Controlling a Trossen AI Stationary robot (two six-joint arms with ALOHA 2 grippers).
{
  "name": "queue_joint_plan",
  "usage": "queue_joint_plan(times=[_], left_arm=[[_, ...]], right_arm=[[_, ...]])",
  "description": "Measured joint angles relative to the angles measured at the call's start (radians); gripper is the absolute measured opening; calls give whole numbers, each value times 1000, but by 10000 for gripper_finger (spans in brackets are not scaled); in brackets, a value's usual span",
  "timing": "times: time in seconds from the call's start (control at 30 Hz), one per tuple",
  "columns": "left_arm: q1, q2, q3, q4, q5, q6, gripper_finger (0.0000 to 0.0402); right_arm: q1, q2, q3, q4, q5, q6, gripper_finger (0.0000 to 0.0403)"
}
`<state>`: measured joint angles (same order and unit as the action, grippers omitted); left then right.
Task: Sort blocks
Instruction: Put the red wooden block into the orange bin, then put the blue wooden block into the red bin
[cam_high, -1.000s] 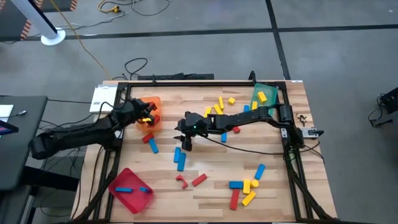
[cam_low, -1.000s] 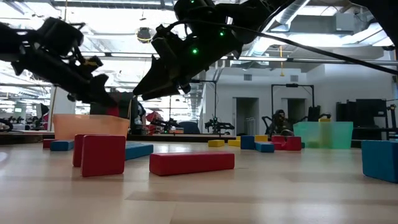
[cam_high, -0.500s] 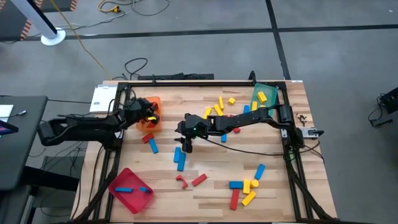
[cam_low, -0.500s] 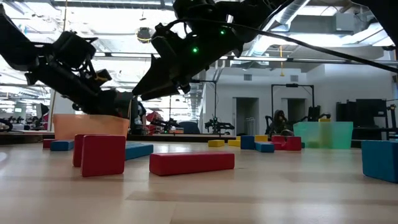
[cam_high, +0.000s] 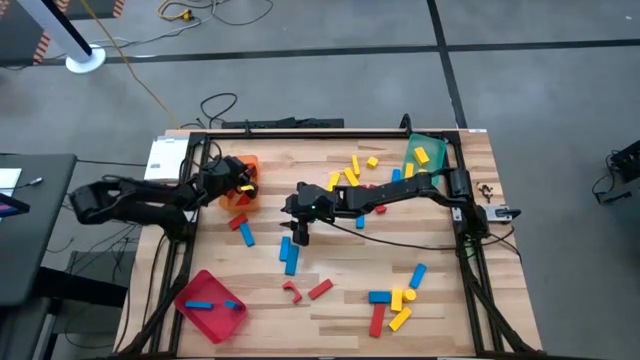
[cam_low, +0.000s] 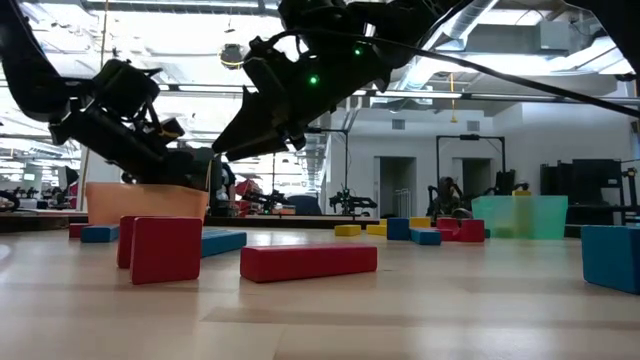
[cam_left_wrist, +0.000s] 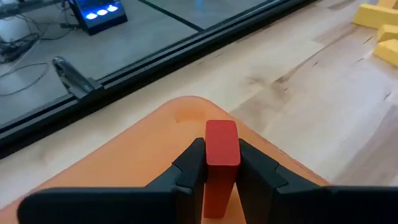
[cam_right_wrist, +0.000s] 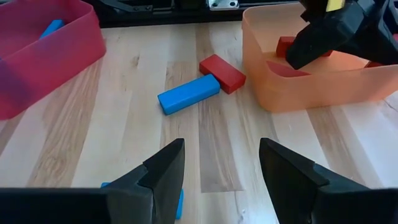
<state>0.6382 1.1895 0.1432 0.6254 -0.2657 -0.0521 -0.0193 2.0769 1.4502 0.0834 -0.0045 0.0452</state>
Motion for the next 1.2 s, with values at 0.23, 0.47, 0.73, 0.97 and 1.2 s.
queue_joint_plan(times=[0.23, 0.47, 0.73, 0.97, 1.2], left_arm=[[0, 10, -2, 19, 29, -19, 106], [0, 10, -2, 14, 39, -22, 139], [1, -4, -2, 12, 54, -34, 168], [1, -86, -2, -66, 54, -43, 180], [1, -234, -2, -233, 53, -40, 180]], right_arm=[[0, 0, 0, 2, 0, 0, 221], [0, 0, 0, -9, 0, 0, 221], [0, 0, 0, -10, 0, 0, 221], [0, 0, 0, -19, 0, 0, 221], [0, 0, 0, -18, -1, 0, 221]])
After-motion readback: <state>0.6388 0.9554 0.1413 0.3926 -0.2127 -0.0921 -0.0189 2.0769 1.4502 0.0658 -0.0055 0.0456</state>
